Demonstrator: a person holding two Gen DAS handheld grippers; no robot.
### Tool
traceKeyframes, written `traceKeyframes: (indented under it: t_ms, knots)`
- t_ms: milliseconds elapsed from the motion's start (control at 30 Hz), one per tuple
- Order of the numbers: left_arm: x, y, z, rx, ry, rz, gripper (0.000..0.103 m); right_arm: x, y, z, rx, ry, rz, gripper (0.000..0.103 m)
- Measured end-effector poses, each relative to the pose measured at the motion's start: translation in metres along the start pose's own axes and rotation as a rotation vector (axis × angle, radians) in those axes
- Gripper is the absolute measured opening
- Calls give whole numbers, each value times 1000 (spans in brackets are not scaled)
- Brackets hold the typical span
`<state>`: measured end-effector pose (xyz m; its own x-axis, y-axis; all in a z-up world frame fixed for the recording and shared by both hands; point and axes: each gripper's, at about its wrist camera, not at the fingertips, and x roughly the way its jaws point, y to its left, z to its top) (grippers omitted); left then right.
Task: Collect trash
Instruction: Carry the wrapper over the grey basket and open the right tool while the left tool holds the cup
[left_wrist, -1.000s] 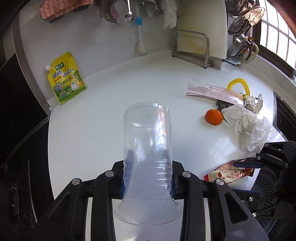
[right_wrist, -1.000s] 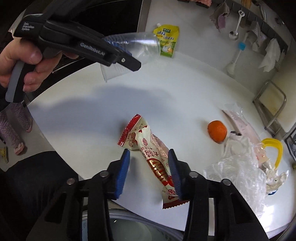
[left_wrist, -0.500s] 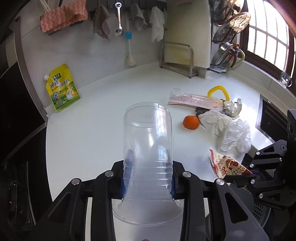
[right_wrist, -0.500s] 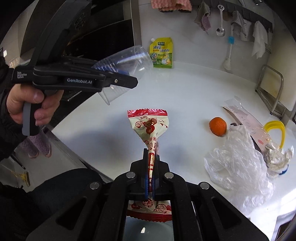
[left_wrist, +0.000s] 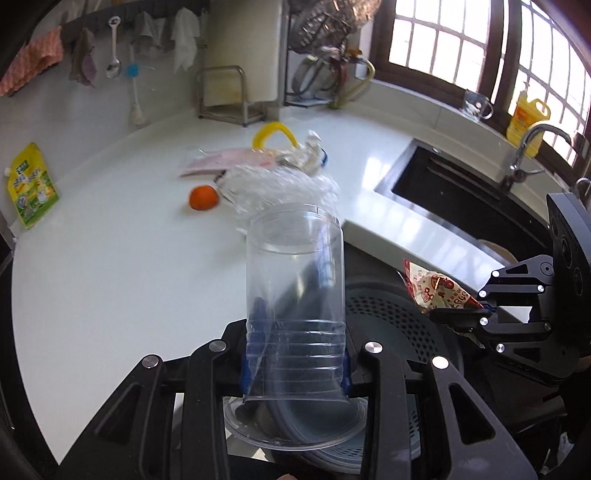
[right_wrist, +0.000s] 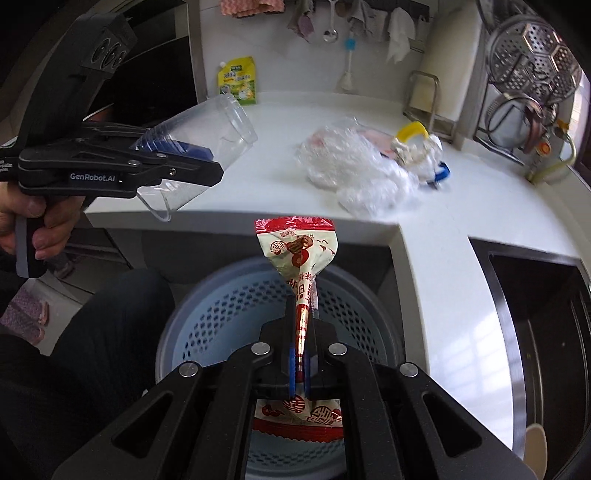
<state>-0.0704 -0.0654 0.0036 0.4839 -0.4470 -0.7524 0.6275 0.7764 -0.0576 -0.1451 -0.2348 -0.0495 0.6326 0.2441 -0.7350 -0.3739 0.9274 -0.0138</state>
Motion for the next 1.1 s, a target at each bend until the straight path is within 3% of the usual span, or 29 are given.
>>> traceKeyframes:
  t_ms: [233,500,567,600,633,800,933,1100]
  knots:
    - [36,-39,-28,45,104,-56,33,9,-4,-53,133,55,-21,3]
    - [75,-44,-47,49,205,-67,35,21,-9,-59,190,49,-32,5]
    - [81,-43,-51,59,227,-77,38,20,-9,-57,192,35,-43,20]
    - [83,-44,-52,71,234,-80,41,19,-9,-57,193,27,-42,38]
    - [84,-46,-54,89,234,-70,41,18,-9,-56,191,18,-52,45]
    - [79,-44,-54,122,214,-56,57,12,-8,-53,180,1,-57,52]
    - [62,-34,-47,84,161,-81,83,4,-9,-45,172,-26,-80,57]
    - [41,-18,-36,56,96,-37,91,-13,-17,-17,153,-129,-97,71]
